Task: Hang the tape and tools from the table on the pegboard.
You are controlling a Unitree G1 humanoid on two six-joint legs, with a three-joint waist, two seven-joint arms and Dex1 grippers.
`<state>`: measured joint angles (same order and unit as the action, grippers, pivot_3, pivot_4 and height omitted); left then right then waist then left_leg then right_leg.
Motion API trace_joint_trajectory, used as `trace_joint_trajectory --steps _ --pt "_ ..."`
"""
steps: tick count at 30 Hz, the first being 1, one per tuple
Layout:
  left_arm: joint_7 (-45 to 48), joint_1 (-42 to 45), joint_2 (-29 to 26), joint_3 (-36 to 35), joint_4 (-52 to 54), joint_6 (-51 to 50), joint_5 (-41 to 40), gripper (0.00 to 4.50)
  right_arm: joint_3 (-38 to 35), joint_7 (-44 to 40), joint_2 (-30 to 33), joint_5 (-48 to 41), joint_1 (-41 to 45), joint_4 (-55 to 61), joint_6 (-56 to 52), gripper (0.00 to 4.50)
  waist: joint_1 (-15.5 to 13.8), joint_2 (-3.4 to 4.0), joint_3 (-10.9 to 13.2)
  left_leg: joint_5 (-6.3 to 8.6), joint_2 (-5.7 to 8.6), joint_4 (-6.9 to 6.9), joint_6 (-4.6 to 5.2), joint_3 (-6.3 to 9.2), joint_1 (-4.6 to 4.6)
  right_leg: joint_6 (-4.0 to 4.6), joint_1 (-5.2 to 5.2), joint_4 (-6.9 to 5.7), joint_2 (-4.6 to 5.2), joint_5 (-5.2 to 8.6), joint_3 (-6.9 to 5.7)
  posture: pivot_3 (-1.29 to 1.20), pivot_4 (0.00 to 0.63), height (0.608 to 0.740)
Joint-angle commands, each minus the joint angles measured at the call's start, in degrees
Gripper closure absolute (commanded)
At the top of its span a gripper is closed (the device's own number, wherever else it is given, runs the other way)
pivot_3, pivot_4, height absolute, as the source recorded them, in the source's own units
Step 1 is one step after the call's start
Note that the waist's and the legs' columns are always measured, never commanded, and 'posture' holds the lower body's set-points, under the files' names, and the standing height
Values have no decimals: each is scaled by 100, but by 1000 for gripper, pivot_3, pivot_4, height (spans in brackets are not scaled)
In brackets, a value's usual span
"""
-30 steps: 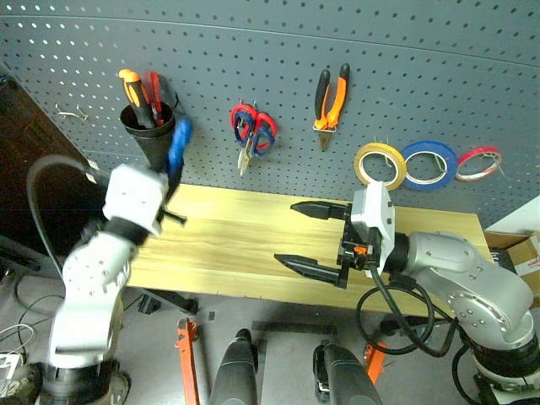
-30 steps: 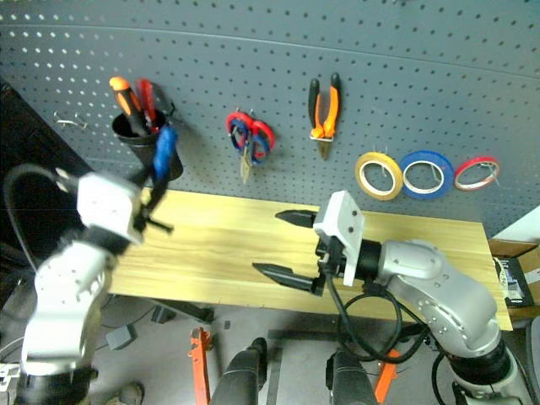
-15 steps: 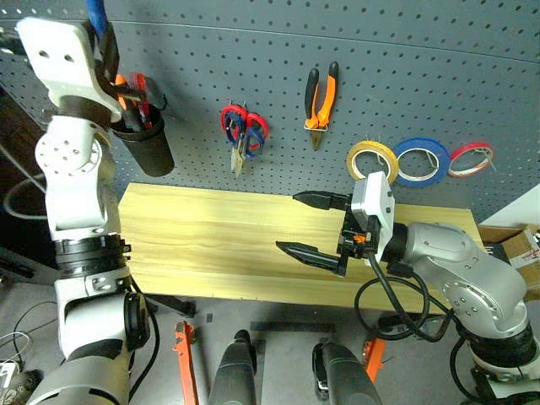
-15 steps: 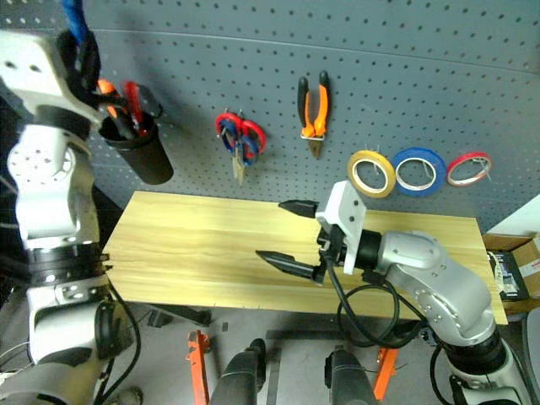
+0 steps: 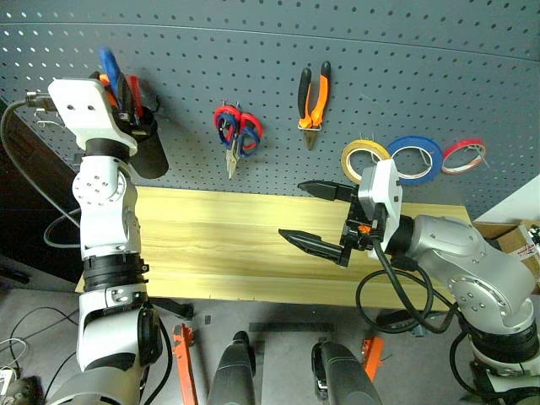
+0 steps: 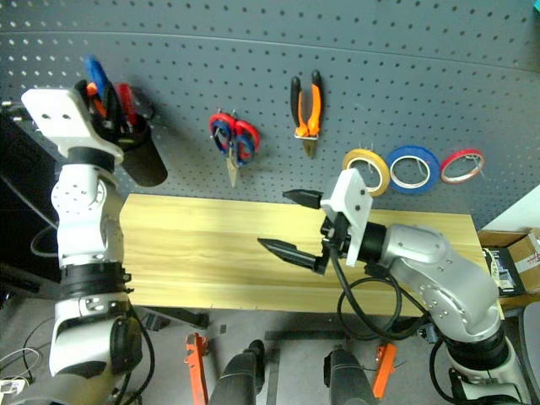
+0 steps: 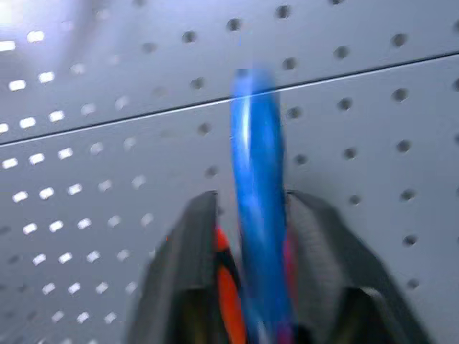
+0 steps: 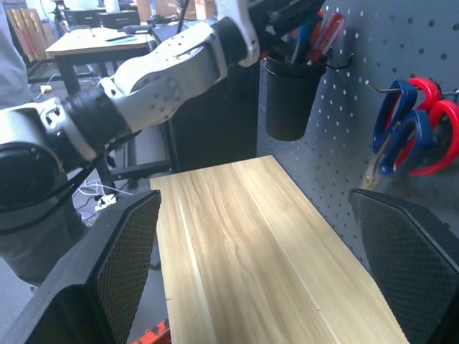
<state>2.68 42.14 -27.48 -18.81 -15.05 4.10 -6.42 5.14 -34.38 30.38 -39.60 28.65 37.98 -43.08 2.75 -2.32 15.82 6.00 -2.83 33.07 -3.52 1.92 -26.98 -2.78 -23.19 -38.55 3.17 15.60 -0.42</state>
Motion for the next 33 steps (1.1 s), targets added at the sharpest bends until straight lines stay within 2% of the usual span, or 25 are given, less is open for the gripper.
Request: trace_joint_trajectory --steps 1,4,6,8,12,15,18,24,26,28,30,33 --pt "-241 -72 39 -206 557 -134 -104 1414 -222 38 22 -184 142 221 8 0 -7 -1 -1 0 0 1 0 0 3 0 0 -4 0 0 0 -97 226 740" --pt "-218 -33 65 -144 1048 -550 -214 471 -239 24 38 -203 147 196 22 0 -22 -1 -1 -12 0 5 -8 4 7 -4 0 -21 0 3 -1 -91 219 740" --pt "-63 -8 84 7 1544 -1158 -409 471 -313 17 77 -239 86 186 41 0 -41 -2 -1 -23 0 5 -12 6 8 -4 0 -22 -1 3 -1 -83 212 740" --pt "15 -116 -56 406 2103 -1944 -138 471 -428 -4 160 -275 -39 188 56 0 -81 -7 -6 -29 1 6 -10 6 8 -4 1 -22 0 3 -1 -76 202 740" --pt "-392 -515 36 528 3240 -3542 56 471 -658 0 355 -197 -407 183 150 0 -91 -15 -20 -33 3 8 -10 5 10 -4 3 -28 0 2 3 -51 178 740" --pt "157 -1171 54 745 4066 -3702 -281 471 -815 35 403 -41 -818 142 346 0 -76 -17 -56 -34 2 7 -10 5 15 -1 1 -36 -1 1 4 -30 154 740" --pt "568 -1892 104 1089 4419 -3538 -330 471 -820 -27 421 355 -1351 22 778 0 -103 -12 -129 -34 2 -1 -11 6 15 3 -1 -36 -1 -1 1 -30 126 740" --pt "994 -3108 369 1193 3954 -2998 -395 471 -607 17 221 1418 -2327 -704 1935 0 -108 -8 -431 -33 3 -1 -11 1 22 0 10 -9 -1 3 2 -31 81 740" --pt "927 -3386 350 1335 3346 -2380 22 471 -602 304 -61 1826 -2474 -1341 2330 0 -101 -4 -548 -32 3 0 -13 -1 42 -10 31 -2 0 6 2 -39 35 740" --pt "950 -3614 309 1337 2583 -1782 256 471 -547 873 -323 2568 -2523 -2252 2887 0 -86 25 -666 -11 -3 -12 -44 0 63 23 63 55 -4 -16 -8 -39 18 740" --pt "988 -3605 374 1306 2088 -1539 239 471 -692 1082 -569 2702 -2465 -2821 3198 0 -47 66 -844 -6 -6 -22 -44 -6 114 23 106 135 -3 -52 -15 -49 1 740" --pt "944 -3490 527 1267 1423 -1314 192 471 -932 1297 -826 2794 -2359 -3628 3630 0 -12 108 -959 3 -13 -28 -25 -27 105 -2 135 236 1 -120 -18 -51 0 740"
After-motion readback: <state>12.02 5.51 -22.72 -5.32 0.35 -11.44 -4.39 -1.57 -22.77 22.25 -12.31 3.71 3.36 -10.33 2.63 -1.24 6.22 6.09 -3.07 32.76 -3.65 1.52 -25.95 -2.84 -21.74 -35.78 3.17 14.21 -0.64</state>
